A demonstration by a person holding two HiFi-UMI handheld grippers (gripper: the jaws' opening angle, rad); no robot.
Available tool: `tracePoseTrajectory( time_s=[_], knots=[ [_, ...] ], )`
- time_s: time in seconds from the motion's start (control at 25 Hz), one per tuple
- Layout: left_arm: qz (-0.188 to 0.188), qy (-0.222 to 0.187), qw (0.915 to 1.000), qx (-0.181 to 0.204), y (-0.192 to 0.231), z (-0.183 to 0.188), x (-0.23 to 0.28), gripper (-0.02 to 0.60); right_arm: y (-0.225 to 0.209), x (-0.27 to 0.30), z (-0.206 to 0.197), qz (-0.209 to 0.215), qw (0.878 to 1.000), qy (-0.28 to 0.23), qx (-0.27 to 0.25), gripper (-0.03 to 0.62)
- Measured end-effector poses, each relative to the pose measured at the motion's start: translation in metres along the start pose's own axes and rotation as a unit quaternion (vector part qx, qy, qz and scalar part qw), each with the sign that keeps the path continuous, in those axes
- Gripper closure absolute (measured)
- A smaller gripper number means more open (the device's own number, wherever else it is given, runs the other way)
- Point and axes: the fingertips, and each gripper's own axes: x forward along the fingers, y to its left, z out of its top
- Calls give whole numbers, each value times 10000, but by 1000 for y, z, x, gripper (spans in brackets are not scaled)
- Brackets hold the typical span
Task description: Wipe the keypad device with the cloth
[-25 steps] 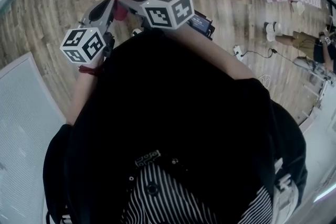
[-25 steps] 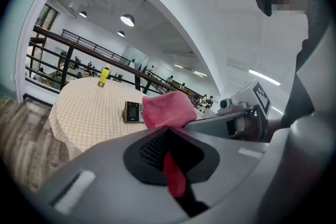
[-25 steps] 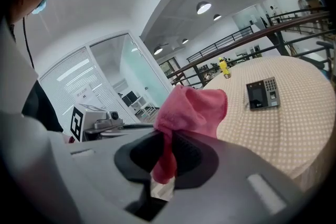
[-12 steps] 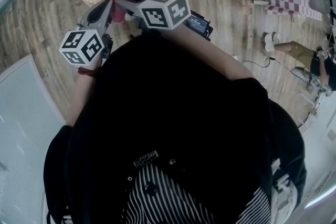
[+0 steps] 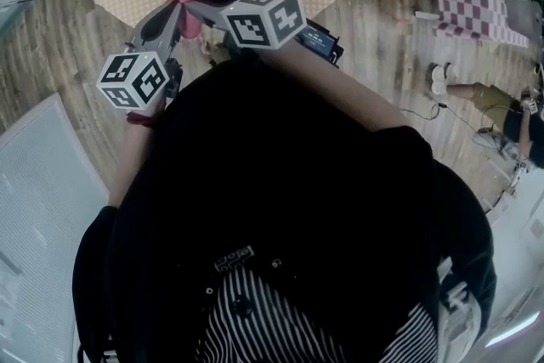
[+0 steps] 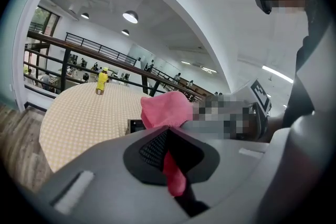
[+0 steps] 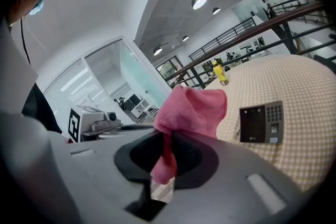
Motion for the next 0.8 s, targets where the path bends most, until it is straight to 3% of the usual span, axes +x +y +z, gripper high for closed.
tracePoseTrajectory(
  time_s=[0.4, 0.8],
  knots=[
    [156, 237, 9996, 5, 7, 34, 77, 578, -70, -10, 47, 170, 9997, 15, 182, 543],
    [317, 683, 9971, -95, 10, 19, 111, 578, -106, -11, 37, 380, 9976, 94, 568, 543]
  ],
)
